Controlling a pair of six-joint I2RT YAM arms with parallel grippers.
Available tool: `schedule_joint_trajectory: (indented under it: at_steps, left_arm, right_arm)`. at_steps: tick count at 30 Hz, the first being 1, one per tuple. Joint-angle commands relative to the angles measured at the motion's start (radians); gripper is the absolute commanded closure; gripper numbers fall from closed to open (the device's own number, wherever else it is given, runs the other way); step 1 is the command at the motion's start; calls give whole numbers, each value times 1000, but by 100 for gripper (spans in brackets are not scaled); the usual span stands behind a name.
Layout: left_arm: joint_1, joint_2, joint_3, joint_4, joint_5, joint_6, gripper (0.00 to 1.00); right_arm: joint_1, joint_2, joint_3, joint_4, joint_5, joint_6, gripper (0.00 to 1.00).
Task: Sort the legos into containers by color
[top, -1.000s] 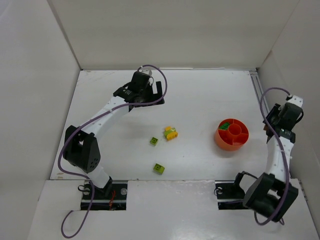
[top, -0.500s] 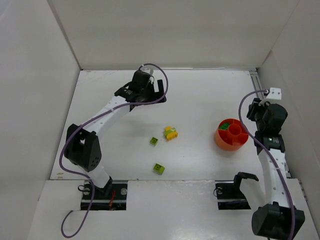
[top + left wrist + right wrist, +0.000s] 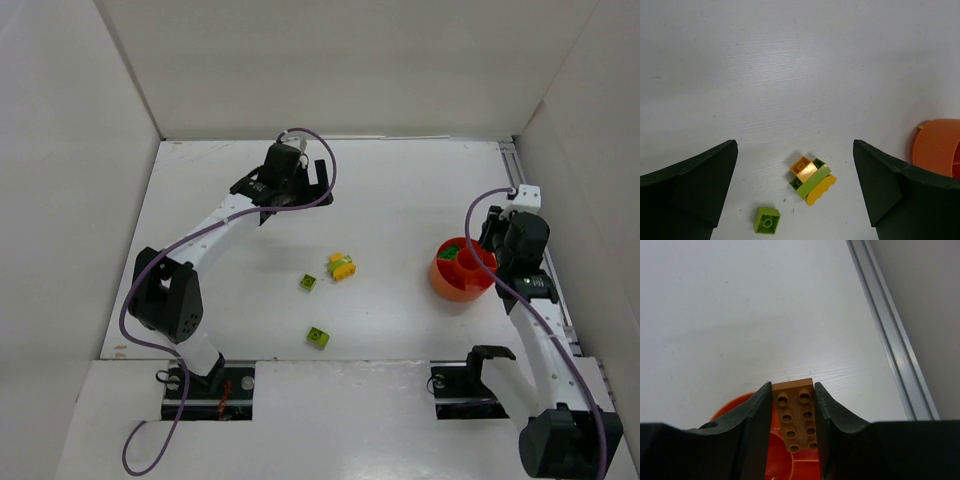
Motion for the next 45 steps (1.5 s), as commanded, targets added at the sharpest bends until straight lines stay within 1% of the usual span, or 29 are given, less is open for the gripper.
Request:
schedule_joint_trajectory:
  at_steps: [1,4,16,18,21,28,30,31,32,34,35,37,39,41,42,45]
  left_arm:
    - [5,-41,-8,27,-11,8,1]
    - [5,-41,-8,27,-11,8,1]
    - [5,-52,-17,27,-11,-1,1]
    - [5,-52,-17,27,-11,-1,1]
    - [5,-52,-17,18,-11,-1,1]
    - [5,-52,-17,18,-11,-1,1]
    - [5,-52,-17,18,-11,-1,1]
    - [5,-52,-17,18,-11,-1,1]
    - [5,-52,-17,18,-11,-1,1]
    - [5,-52,-17,18,-11,-1,1]
    - [5,-52,-17,18,-11,-1,1]
    - [5,-52,-17,18,-11,-1,1]
    - [5,-52,-17,18,-11,-1,1]
    - [5,-52,-17,18,-11,-1,1]
    - [5,-52,-17,18,-11,-1,1]
    - [-4,-52,-17,18,-11,-1,1]
  right_arm:
    - [7,-18,-30,-4,92,65,80]
    - [7,-9,-39,-13,151,94,80]
    - [47,20,-86,-3,169,166,79]
    - [47,29,-87,-3,182,166,78]
    - [56,29,-87,-3,191,185,72]
    - [76,29,-97,-3,232,232,72]
    - [85,20,-106,-3,241,232,68]
    - [85,11,-106,-12,241,243,63]
    - [85,2,-106,-12,241,243,63]
    - [85,-8,-106,-12,231,243,60]
    - [85,-8,-106,-25,231,252,56]
    - [85,-20,-97,-48,231,252,52]
    - [85,-29,-97,-73,231,261,45]
    - [85,-38,-87,-84,231,261,41]
    - [85,-38,-87,-96,231,261,40]
    - [85,-57,-76,-108,231,261,40]
